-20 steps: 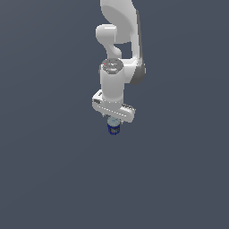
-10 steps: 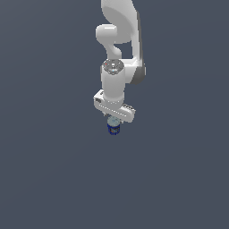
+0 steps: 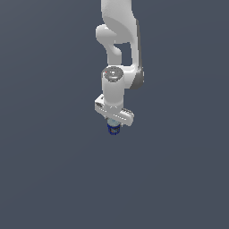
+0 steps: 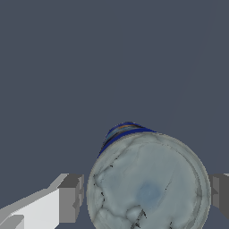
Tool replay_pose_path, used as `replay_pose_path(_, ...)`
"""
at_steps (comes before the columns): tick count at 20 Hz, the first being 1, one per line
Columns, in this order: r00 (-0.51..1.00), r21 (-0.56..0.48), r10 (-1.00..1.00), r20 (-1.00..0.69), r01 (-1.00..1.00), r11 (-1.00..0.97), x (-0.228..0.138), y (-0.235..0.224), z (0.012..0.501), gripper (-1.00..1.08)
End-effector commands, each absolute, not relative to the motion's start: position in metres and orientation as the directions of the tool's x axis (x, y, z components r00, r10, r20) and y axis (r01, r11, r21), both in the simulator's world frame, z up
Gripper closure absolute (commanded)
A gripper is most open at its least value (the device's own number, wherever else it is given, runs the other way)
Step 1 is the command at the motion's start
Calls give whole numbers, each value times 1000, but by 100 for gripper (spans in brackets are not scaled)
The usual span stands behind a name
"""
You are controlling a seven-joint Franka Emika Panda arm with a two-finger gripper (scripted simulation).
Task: Pick up the object and move it to a goal position.
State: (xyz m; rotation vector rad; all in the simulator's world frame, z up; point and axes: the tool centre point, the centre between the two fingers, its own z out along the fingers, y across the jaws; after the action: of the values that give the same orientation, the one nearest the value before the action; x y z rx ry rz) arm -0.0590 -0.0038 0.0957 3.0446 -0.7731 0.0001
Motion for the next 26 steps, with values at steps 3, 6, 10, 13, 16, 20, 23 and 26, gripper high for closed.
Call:
replay_pose_path(3, 878, 0, -479, 0, -479, -878, -59, -4, 79, -92)
replay_pose_path(6, 878, 0, -479, 0, -479, -878, -59, -4, 74, -92)
replay_pose_path(10, 878, 0, -479, 0, -479, -878, -59, -4, 74, 108)
replay_pose_path(13, 878, 0, -479, 0, -479, -878, -59, -4, 74, 108)
replay_pose_path(16, 878, 0, -479, 0, -479, -878, -59, -4, 74, 108)
replay_pose_path(20, 878, -1, -478, 0, -478, -878, -58, -4, 75, 108)
replay_pose_path(23, 878, -1, -478, 0, -478, -878, -54, -8, 75, 108)
replay_pose_path(26, 878, -1, -478, 0, -478, -878, -48, -17, 75, 108)
